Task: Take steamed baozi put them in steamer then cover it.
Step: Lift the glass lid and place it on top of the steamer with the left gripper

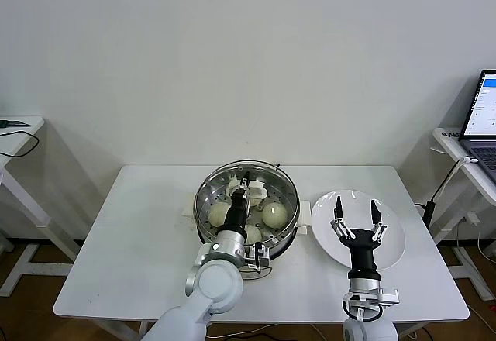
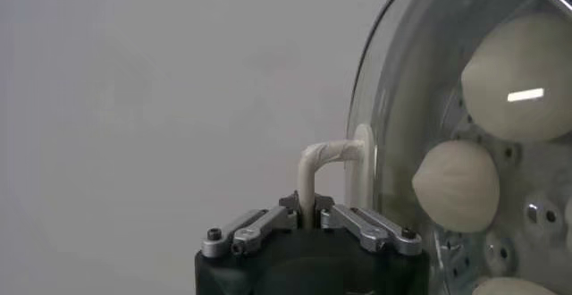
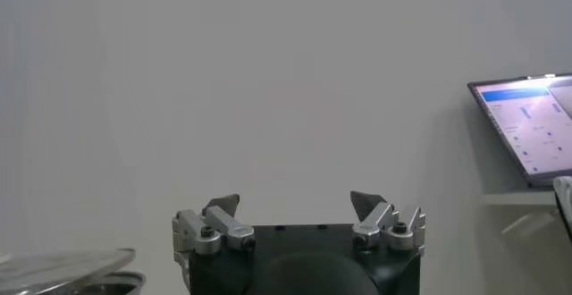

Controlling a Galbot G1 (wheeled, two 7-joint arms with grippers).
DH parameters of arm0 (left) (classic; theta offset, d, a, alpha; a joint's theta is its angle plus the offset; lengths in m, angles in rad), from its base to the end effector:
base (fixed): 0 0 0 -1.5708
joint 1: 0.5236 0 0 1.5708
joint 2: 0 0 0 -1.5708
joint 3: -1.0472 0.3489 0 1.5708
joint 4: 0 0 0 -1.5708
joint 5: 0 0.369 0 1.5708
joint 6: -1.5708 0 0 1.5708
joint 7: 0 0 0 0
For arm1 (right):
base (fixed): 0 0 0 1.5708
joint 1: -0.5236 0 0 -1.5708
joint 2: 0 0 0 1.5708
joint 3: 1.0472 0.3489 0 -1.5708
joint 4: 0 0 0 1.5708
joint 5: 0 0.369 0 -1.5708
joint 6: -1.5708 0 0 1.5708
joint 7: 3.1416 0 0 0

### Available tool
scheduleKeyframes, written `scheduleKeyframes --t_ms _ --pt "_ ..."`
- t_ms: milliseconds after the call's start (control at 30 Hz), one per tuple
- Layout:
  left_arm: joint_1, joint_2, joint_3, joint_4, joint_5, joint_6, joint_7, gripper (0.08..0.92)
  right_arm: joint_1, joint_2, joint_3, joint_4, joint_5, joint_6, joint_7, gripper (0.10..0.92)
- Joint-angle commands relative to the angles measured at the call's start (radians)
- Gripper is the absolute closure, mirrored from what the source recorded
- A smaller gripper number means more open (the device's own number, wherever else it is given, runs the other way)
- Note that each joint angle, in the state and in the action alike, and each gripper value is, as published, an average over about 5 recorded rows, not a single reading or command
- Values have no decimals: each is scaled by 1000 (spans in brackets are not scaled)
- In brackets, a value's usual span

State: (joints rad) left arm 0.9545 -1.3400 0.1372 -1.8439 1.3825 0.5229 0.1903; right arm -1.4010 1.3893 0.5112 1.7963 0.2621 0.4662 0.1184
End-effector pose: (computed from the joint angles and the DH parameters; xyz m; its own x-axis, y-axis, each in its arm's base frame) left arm 0.3064 -0.1553 -0.2654 -0.9832 0.1825 -0.0093 0.0003 0.0522 0.9986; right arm 0.2463 -0.0437 -0.3711 -0.9440 0.1102 -0.3109 0.0722 0.9887 0.1315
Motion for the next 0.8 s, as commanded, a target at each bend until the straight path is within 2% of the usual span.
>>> scheduleKeyframes --t_ms 33,800 --pt "3 -3 4 7 7 2 4 811 4 2 -7 -8 -3 -1 -1 203" --pt "7 0 6 -7 29 2 38 811 19 6 -28 -37 -16 1 -4 203"
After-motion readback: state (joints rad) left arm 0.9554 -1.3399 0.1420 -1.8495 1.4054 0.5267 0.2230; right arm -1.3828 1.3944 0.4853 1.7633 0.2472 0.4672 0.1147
